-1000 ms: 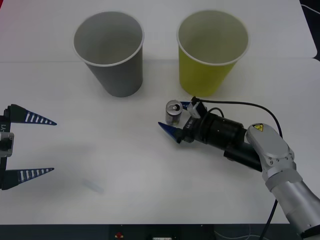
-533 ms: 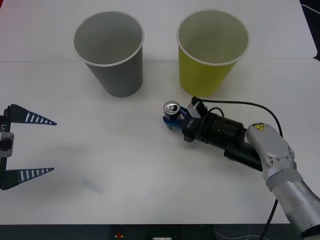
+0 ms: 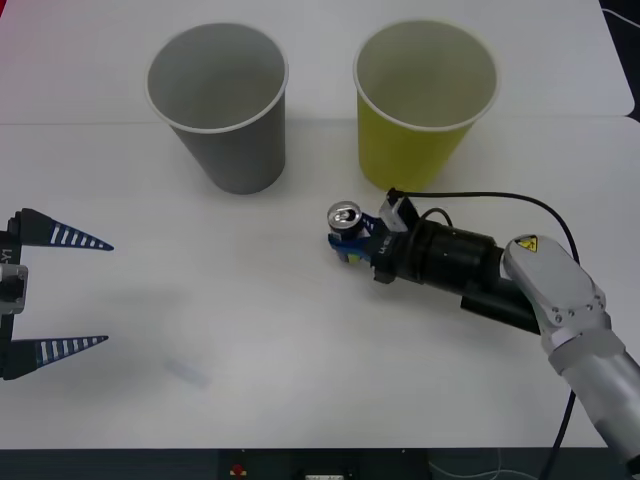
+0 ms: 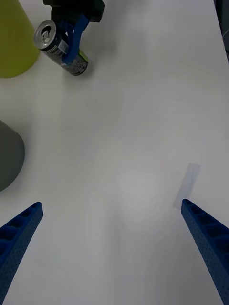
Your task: Put the can into the green bin and the plastic bottle into the gray bin
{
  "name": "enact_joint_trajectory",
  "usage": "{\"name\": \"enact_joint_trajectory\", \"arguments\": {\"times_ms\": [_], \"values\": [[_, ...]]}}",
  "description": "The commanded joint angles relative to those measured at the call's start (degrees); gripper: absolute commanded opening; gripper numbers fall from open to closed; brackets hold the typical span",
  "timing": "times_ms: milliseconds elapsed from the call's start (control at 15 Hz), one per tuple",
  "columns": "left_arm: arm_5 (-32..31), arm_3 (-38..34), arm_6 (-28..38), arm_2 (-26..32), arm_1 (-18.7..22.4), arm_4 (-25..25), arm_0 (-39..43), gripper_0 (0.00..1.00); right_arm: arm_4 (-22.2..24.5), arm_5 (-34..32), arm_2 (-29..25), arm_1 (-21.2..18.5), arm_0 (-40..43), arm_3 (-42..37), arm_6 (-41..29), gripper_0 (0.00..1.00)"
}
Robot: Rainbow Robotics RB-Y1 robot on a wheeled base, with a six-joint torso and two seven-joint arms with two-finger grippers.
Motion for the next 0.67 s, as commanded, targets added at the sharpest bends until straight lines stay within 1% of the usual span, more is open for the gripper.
{"name": "enact_joint_trajectory", "arguments": {"times_ms": [67,267,333,467,533,667], "values": [[0.0,0.0,0.0,0.0,0.0,0.0,0.0,1.0,0.0,1.4,3.4,-4.2,0.8,-5.6,-8.2,0.0],[0.0,0.0,0.0,0.0,0.0,0.0,0.0,1.0,0.0,6.0,7.8,-10.4,3.0,-13.8,-19.0,0.0],[0.0,0.0,0.0,0.0,0.0,0.0,0.0,1.0,0.3,7.1,8.8,-12.7,3.8,-16.7,-23.8,0.0],[0.0,0.0,0.0,0.0,0.0,0.0,0.0,1.0,2.0,7.0,8.8,-16.2,4.6,-21.0,-31.2,0.0],[0.0,0.0,0.0,0.0,0.0,0.0,0.0,1.0,3.8,7.0,8.8,-18.4,5.3,-24.2,-37.1,0.0],[0.0,0.0,0.0,0.0,0.0,0.0,0.0,1.0,5.9,7.0,8.8,-22.7,6.6,-29.8,-47.4,0.0]]}}
